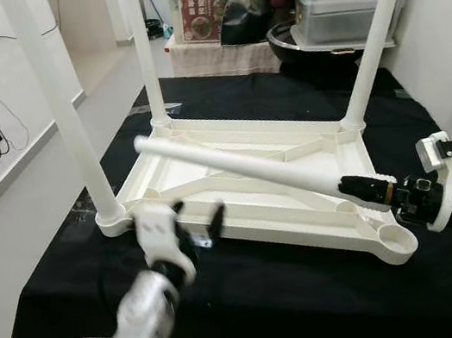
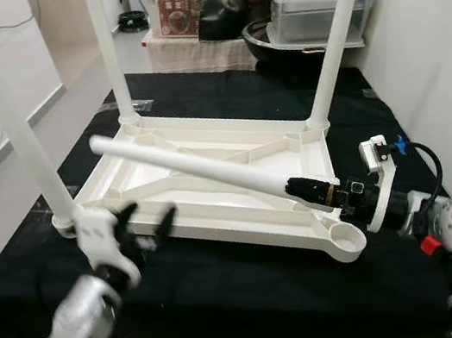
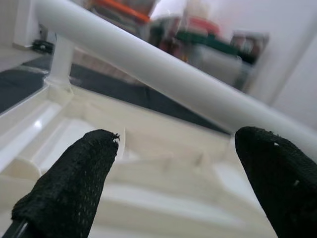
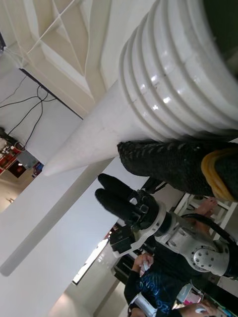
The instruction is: Building children table
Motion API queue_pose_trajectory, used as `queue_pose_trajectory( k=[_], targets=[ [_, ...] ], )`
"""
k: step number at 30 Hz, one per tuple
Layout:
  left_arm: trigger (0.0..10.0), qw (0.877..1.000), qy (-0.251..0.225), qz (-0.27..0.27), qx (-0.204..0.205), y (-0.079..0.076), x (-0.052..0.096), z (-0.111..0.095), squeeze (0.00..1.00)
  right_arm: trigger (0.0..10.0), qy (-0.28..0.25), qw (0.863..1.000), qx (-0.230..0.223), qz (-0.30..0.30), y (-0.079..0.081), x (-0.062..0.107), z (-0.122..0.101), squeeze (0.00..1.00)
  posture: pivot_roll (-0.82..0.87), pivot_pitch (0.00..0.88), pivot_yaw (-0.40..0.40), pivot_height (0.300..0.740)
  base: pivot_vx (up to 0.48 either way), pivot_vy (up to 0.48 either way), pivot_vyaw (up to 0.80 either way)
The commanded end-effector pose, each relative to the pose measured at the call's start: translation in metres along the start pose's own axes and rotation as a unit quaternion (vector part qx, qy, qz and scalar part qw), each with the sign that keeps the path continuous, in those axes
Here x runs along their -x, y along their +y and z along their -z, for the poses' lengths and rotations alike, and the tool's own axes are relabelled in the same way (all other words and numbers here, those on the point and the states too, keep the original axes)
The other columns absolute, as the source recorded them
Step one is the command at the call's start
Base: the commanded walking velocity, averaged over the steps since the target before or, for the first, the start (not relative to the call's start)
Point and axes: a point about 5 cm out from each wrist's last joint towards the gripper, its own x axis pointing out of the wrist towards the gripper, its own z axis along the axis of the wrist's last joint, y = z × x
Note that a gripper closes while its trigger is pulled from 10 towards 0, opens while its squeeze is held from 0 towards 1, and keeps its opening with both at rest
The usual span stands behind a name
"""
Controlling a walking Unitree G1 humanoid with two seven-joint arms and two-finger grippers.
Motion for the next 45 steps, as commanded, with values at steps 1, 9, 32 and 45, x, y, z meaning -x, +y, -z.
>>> queue_pose_trajectory(
  k=[1,9,32,45],
  targets=[
    [10.0,0.999,0.014,-0.005,0.035,0.002,0.003,0.006,0.0,0.0,-0.017,1.0,0.002,-0.011,0.004,0.002,-0.003,0.0,0.06,0.0,-0.083,0.74,0.0,0.0,0.0],
    [10.0,0.986,-0.009,0.05,0.159,-0.001,-0.012,-0.003,0.0,0.0,-0.04,0.996,-0.043,-0.061,0.014,-0.003,0.018,0.0,0.05,0.0,-0.069,0.74,0.0,0.0,0.0],
    [10.0,0.971,-0.021,0.097,0.218,-0.002,-0.029,-0.017,0.0,0.0,-0.029,0.992,-0.084,-0.089,0.024,-0.014,0.04,0.0,0.05,0.0,-0.073,0.74,0.0,0.0,0.0],
    [10.0,0.947,-0.043,0.139,0.287,-0.012,-0.044,-0.028,0.0,0.0,-0.032,0.989,-0.104,-0.098,0.028,-0.017,0.051,0.0,0.04,0.0,-0.066,0.74,0.0,0.0,0.0]
  ],
)
